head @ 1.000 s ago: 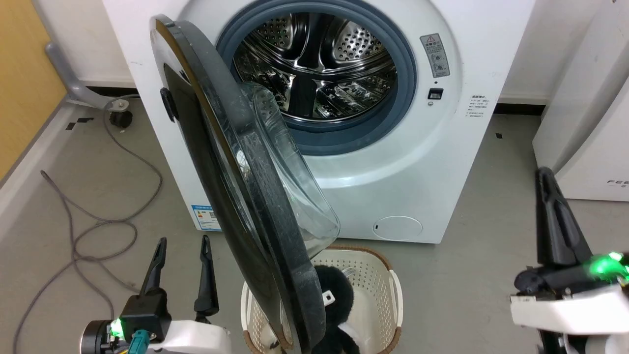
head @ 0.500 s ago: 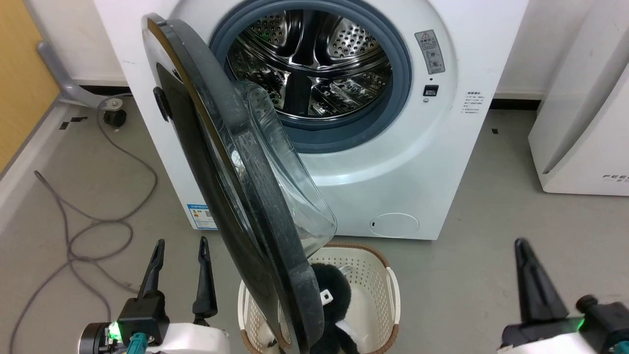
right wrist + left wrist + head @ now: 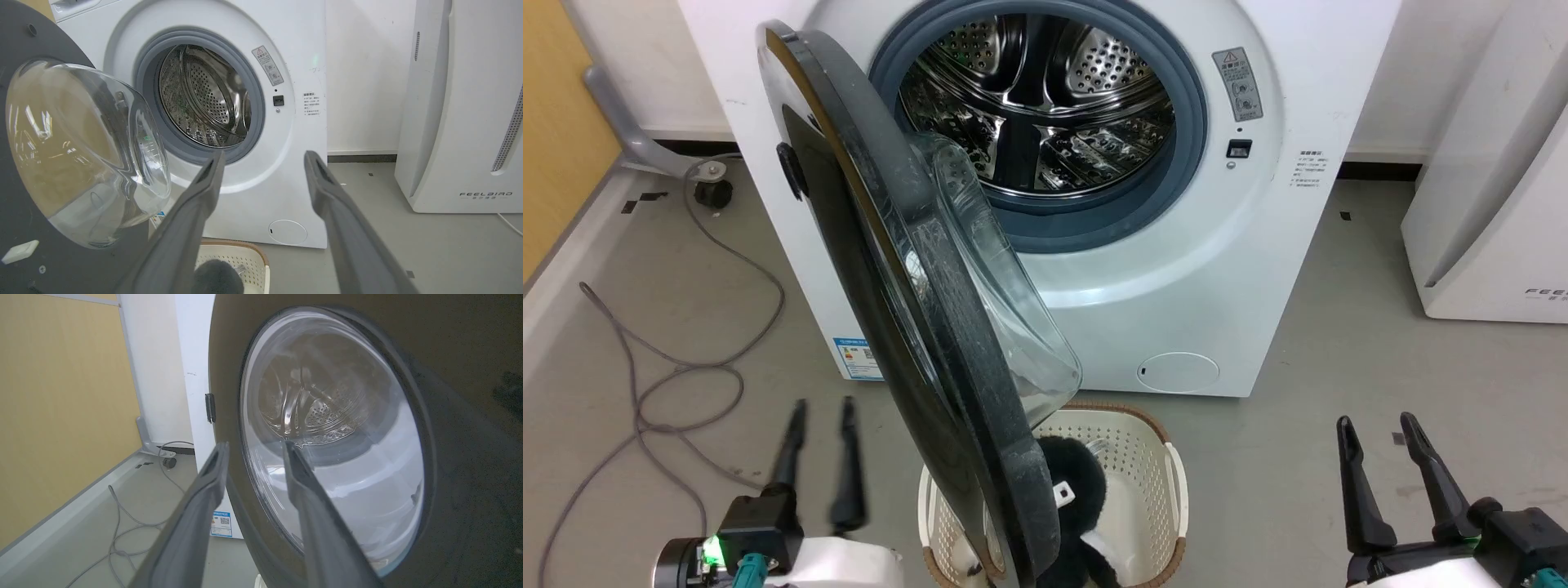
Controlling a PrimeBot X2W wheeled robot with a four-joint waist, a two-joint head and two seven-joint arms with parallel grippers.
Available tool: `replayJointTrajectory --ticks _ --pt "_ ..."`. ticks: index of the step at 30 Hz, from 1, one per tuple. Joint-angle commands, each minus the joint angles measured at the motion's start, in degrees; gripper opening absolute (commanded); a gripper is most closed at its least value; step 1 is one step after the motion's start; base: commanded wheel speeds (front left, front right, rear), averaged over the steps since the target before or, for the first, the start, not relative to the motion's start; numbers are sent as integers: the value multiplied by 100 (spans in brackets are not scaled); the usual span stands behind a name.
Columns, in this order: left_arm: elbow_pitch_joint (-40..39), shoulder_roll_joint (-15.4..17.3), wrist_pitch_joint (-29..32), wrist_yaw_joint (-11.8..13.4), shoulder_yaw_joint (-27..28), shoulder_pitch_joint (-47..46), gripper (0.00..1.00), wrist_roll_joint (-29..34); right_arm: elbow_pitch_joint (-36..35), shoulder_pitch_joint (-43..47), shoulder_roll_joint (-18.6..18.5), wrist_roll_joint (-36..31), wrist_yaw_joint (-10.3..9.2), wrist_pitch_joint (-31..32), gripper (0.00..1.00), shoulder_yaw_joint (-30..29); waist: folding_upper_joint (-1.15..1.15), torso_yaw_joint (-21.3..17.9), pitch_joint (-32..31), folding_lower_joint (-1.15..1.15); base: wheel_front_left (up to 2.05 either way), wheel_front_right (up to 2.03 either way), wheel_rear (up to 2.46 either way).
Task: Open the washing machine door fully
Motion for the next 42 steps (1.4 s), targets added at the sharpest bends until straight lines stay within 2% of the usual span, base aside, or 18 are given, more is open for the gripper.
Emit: replayJointTrajectory --ticks 1,8,16,22,27,34,42 --pt "13 6 -25 15 43 38 0 -44 14 20 24 -40 5 -26 100 -1 0 2 -8 0 0 0 0" --pt "-370 6 -25 31 300 -147 0 -47 -23 49 24 -117 5 -26 100 7 0 12 -54 0 0 0 0" --pt "-1535 6 -25 -118 291 -578 0 -186 -112 69 24 -168 5 -26 100 -14 0 60 -78 0 0 0 0" --pt "-2363 6 -25 -257 -312 -888 0 -60 -126 84 24 -171 5 -26 100 -9 0 97 -96 0 0 0 0" --pt "-2699 6 -25 -366 -987 -992 0 27 -112 93 25 -174 5 -26 100 3 0 115 -121 0 0 0 0" --pt "-2840 6 -25 -547 -1879 -968 0 126 -120 96 25 -172 5 -26 100 2 0 162 -136 0 0 0 0" --pt "-2571 7 -25 -882 -2885 -798 0 166 -112 77 25 -169 5 -26 100 9 0 210 -140 0 0 0 0"
